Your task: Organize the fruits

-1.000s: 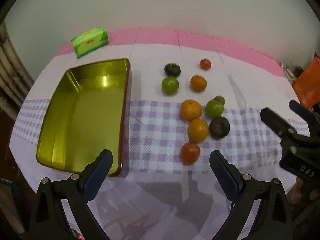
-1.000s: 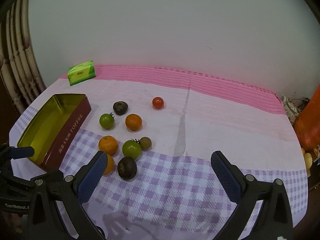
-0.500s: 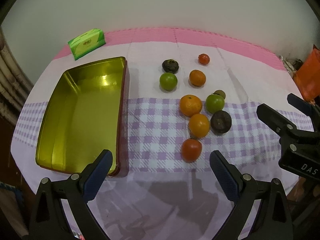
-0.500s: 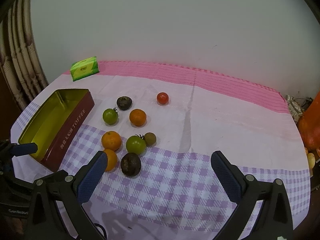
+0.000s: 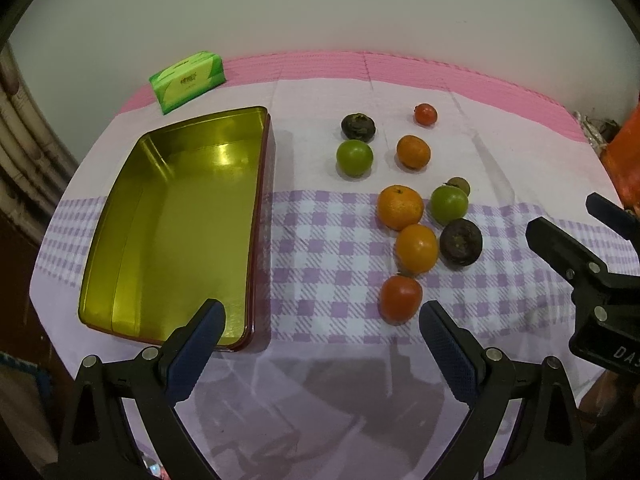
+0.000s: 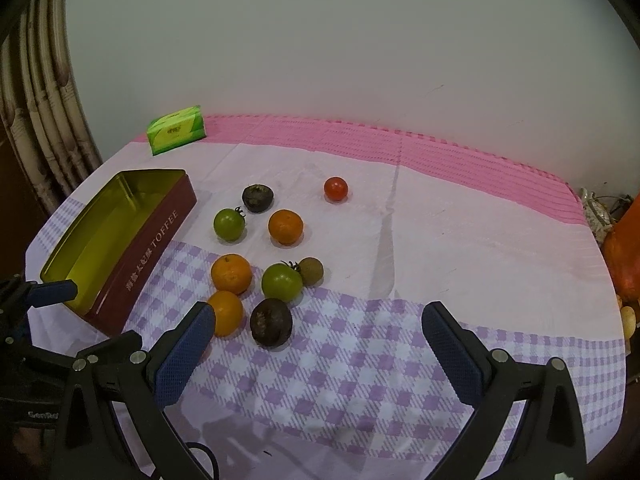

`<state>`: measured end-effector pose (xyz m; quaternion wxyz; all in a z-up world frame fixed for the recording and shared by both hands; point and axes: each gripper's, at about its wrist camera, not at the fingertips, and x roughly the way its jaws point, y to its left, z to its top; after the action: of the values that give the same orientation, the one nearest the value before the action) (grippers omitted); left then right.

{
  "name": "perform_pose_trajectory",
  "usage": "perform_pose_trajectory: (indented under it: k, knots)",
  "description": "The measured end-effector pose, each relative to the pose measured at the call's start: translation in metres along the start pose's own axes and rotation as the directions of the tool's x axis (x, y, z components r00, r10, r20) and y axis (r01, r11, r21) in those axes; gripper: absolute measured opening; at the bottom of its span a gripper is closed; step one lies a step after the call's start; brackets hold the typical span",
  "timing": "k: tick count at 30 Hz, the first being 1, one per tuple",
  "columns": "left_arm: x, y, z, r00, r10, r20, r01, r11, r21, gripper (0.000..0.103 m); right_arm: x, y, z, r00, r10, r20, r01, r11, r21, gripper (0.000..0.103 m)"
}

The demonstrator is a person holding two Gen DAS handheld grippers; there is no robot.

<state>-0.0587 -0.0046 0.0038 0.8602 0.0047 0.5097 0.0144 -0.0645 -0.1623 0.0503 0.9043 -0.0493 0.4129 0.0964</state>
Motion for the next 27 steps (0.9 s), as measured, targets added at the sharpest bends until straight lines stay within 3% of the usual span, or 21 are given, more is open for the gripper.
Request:
perform_pose_trajectory:
  k: [27]
  knots:
    - [0.013, -0.007, -0.005, 0.999, -0.023, -0.049, 0.024, 1.0, 0.011, 0.097, 0.01, -0.017, -0.002, 0.999, -0.01, -0.034, 0.012, 0.999, 0.049, 0.103]
